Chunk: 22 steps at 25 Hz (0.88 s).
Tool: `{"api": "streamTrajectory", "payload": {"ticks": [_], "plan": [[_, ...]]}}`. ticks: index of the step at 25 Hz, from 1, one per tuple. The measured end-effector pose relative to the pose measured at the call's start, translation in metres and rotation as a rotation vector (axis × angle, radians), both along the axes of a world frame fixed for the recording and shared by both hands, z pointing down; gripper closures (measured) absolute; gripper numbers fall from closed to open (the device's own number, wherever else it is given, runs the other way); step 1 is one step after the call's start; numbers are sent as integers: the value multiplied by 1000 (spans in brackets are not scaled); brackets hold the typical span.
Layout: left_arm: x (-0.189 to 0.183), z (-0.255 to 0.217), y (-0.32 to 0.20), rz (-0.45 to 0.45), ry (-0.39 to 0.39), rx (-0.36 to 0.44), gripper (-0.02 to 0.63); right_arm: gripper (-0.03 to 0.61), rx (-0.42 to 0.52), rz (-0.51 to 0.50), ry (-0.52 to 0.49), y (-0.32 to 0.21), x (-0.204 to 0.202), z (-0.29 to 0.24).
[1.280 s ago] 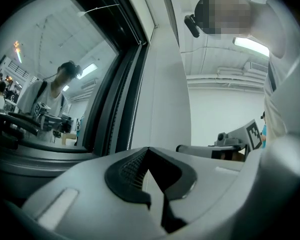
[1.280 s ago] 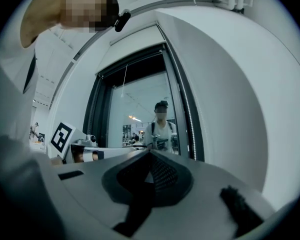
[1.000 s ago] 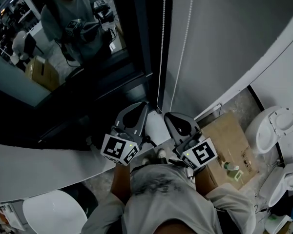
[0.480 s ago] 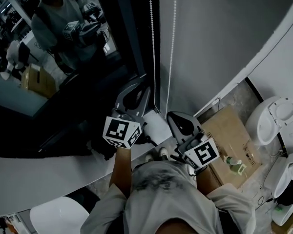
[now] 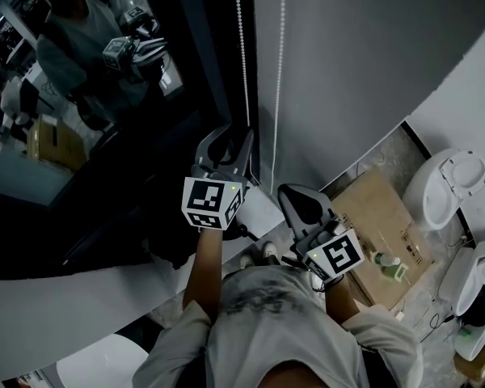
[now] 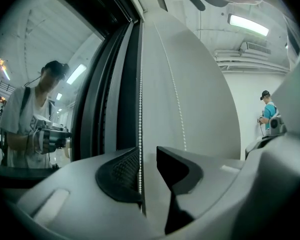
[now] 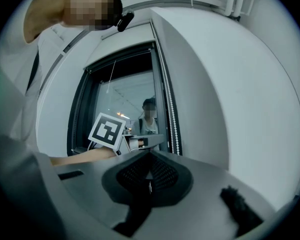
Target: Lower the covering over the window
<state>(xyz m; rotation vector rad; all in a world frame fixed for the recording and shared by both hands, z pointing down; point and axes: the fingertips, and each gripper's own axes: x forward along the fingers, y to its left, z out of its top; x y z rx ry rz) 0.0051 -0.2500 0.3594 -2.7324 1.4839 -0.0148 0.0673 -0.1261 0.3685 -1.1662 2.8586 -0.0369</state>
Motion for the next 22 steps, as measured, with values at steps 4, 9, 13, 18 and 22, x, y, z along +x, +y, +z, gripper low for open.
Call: {"api": "streamTrajectory", "payload": {"ticks": [4, 9, 13, 18, 22], "plan": [[0, 4, -12, -6, -5, -11, 489, 561, -6, 16, 16, -2, 0, 3], [5, 4, -26, -3, 3, -21, 483, 561, -6, 27, 21, -6, 2, 3], [10, 6, -37, -8, 4, -30, 482, 561, -7, 37, 16, -9, 5, 2], [8, 8, -47, -46, 20, -45, 505, 561, -12, 58, 30, -12, 12, 4], [1, 10, -49, -67, 32, -53, 591, 561, -18, 67, 33, -13, 16, 7]]}}
